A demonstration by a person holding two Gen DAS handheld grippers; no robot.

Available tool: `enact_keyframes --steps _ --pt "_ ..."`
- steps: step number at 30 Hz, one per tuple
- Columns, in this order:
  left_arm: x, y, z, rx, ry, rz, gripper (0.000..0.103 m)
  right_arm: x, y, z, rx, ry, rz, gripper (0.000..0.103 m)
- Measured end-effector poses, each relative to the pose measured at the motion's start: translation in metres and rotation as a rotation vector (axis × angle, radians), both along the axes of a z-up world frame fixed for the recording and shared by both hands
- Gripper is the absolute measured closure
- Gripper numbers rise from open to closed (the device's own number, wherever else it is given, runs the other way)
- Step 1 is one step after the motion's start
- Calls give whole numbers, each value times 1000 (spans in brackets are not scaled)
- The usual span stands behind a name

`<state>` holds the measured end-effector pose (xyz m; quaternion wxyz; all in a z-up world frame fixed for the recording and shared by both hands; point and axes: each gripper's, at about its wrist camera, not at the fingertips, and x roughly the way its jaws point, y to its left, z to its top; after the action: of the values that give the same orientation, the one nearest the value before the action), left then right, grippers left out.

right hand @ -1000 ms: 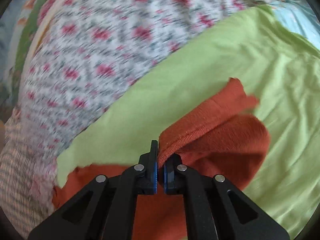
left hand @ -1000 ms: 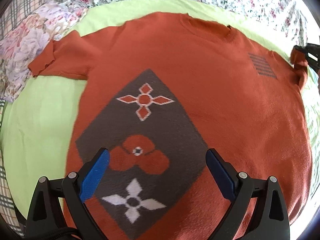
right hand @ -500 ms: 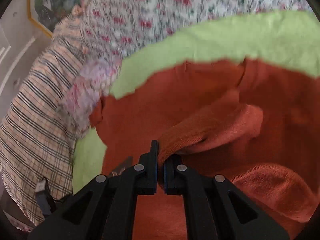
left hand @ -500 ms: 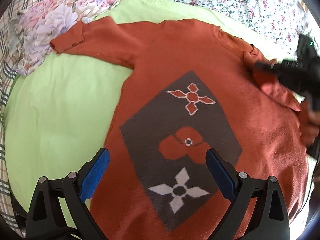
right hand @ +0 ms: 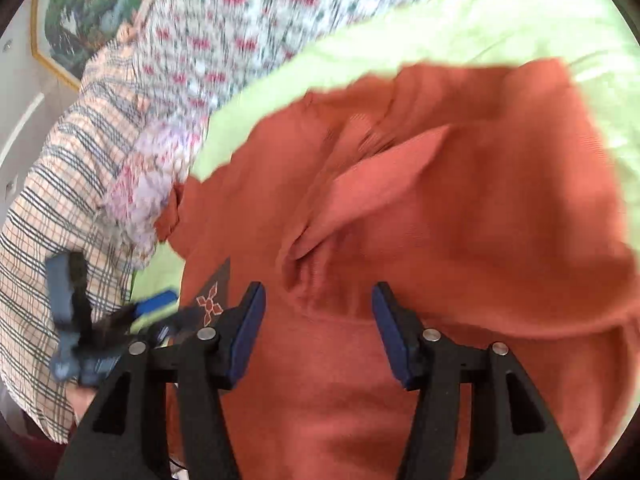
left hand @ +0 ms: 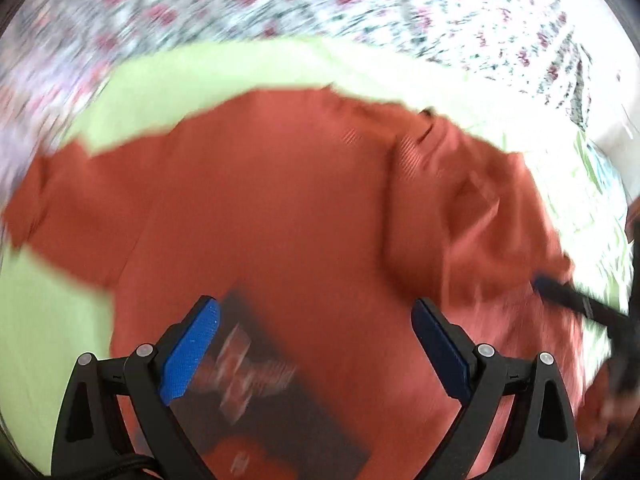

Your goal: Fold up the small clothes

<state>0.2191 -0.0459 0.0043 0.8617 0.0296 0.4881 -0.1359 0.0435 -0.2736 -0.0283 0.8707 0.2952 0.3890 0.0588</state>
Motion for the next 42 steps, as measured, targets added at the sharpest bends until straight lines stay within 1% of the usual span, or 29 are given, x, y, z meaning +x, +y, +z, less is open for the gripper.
enact_keyframes --steps 2,4,6,7,9,10,12,13,14,15,16,17,18,19,21,22,23,24,25,27,29,31,33,34,36,37,38,39,42 --pt "34 -26 2 -27 18 -49 6 -15 -7 5 2 -20 -33 46" --pt "61 -47 -3 -51 59 -99 6 -28 -11 9 12 -38 -55 46" --pt "85 -69 -12 -45 101 -129 6 -39 -14 10 29 -48 -67 46" --pt "97 -82 -20 -36 127 -151 6 -42 -14 10 38 -49 -71 46" --pt "104 -95 -30 -5 142 -171 6 -47 -15 7 59 -43 -77 46" --pt "110 -104 -40 31 152 -177 12 -48 -15 6 60 -39 -78 46" --pt "111 -111 -50 56 169 -201 42 -46 -12 5 64 -30 -76 46" --pt "110 -110 -55 65 174 -209 73 -46 -12 4 68 -30 -73 46" --pt "108 -103 -55 55 167 -199 84 -47 -13 5 72 -31 -72 46" --pt "105 -92 -51 23 150 -183 88 -48 -12 5 72 -35 -73 46" --pt "101 -81 -47 1 131 -169 96 -48 -12 6 73 -39 -72 46" --pt "92 -60 -39 -29 88 -140 96 -48 -12 6 73 -45 -71 46" --pt "87 -49 -36 -40 70 -123 96 -48 -12 7 73 -52 -71 46" --pt "75 -25 -32 -64 46 -91 96 -49 -13 8 73 -57 -70 46" --pt "56 10 -34 -121 37 -53 94 -50 -13 7 75 -67 -72 46" --pt "43 23 -35 -150 49 -42 88 -49 -14 6 74 -68 -75 46" --pt "38 35 -40 -174 66 -34 80 -47 -14 4 72 -65 -77 46" --pt "34 48 -47 -206 88 -21 74 -46 -14 3 70 -59 -79 46" --pt "32 52 -51 -228 103 -14 62 -45 -14 1 71 -53 -82 46" --pt "37 60 -61 -304 140 -2 54 -43 -13 0 72 -48 -84 46" --pt "48 62 -60 -384 149 -1 37 -43 -11 2 58 -47 -83 46" --pt "61 54 -62 -415 154 4 33 -46 -11 5 43 -49 -91 46" --pt "71 56 -65 -459 160 16 34 -49 -15 7 32 -47 -110 46" --pt "74 55 -67 -471 161 19 37 -51 -18 8 27 -45 -122 46" --pt "71 62 -68 -471 145 24 53 -55 -24 9 18 -42 -146 46" --pt "67 64 -68 -431 128 22 73 -57 -26 9 15 -42 -154 46" --pt "64 66 -69 -404 129 20 81 -58 -28 10 12 -42 -162 46" --pt "60 72 -69 -402 136 16 81 -59 -30 10 10 -42 -169 46" --pt "43 93 -71 -452 166 33 73 -58 -32 11 12 -48 -173 46"
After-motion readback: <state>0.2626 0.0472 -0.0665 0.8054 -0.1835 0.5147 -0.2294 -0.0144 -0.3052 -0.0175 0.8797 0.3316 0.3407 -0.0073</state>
